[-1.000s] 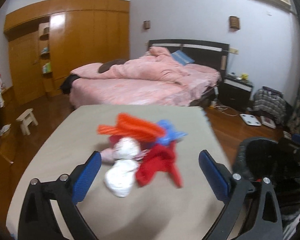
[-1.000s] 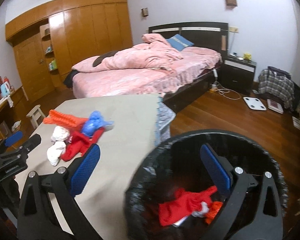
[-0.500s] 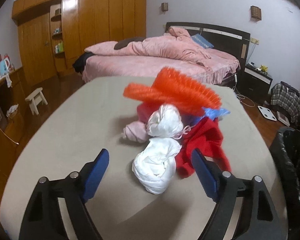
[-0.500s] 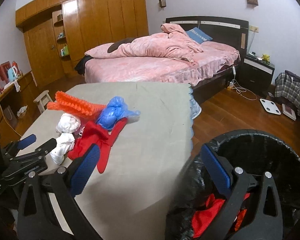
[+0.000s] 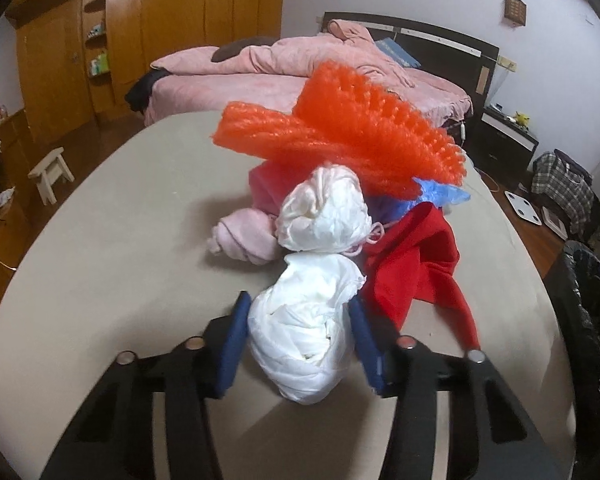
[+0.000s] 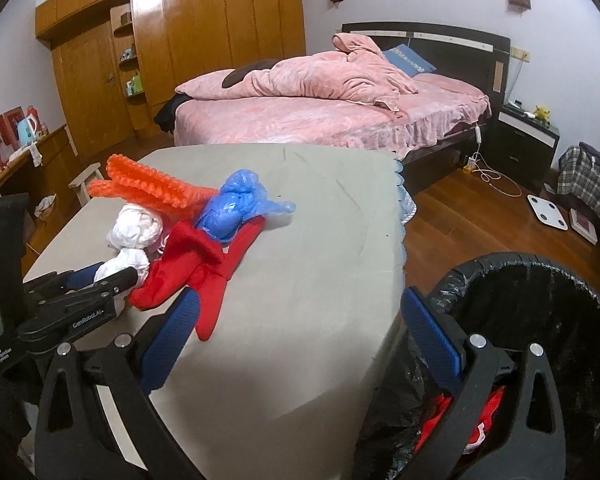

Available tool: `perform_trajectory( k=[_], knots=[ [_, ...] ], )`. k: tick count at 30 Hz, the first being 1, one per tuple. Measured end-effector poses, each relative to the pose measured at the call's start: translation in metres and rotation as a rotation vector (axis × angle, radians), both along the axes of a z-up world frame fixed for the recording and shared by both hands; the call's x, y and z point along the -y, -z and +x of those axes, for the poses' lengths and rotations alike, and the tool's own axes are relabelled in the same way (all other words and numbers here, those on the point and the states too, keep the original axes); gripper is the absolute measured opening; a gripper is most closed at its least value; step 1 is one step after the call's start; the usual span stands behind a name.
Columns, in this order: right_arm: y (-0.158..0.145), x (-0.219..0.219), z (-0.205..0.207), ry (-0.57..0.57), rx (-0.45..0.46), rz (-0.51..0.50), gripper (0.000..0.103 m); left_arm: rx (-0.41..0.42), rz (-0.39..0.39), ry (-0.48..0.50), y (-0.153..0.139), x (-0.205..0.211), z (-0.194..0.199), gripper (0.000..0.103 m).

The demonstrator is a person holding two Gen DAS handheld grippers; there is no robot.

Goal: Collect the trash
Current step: 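Grasp the second white tissue bundle with the right gripper while the left gripper holds its bundle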

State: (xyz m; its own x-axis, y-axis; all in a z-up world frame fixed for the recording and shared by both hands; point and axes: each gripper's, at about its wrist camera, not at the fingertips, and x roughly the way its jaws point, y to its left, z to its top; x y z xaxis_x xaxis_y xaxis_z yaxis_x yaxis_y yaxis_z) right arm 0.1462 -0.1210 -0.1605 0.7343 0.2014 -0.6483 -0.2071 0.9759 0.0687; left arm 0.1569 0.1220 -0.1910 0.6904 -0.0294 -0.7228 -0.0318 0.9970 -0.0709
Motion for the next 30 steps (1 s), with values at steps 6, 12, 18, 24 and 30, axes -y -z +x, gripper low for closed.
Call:
perform_trajectory(
  k=[6, 12, 18, 24, 30],
  knots=[
    [-0.002, -0.004, 0.001, -0.004, 0.003, -0.002, 0.098, 0.028, -0.017, -0.006, -0.008, -0.006, -0.01, 0.042],
    [-0.003, -0.013, 0.007, -0.011, 0.002, 0.006, 0.098, 0.05, -0.033, -0.017, -0.021, -0.011, -0.028, 0.042],
    [0.007, -0.032, 0.015, -0.039, -0.019, 0.004, 0.097, 0.088, 0.005, -0.029, -0.032, -0.017, -0.039, 0.042],
    [0.023, -0.051, 0.027, -0.064, -0.055, -0.007, 0.091, 0.099, 0.017, -0.069, -0.034, -0.027, -0.035, 0.042],
    [0.026, -0.067, 0.033, -0.101, -0.08, 0.013, 0.083, 0.1, 0.021, -0.103, -0.031, -0.044, -0.037, 0.042]
  ],
)
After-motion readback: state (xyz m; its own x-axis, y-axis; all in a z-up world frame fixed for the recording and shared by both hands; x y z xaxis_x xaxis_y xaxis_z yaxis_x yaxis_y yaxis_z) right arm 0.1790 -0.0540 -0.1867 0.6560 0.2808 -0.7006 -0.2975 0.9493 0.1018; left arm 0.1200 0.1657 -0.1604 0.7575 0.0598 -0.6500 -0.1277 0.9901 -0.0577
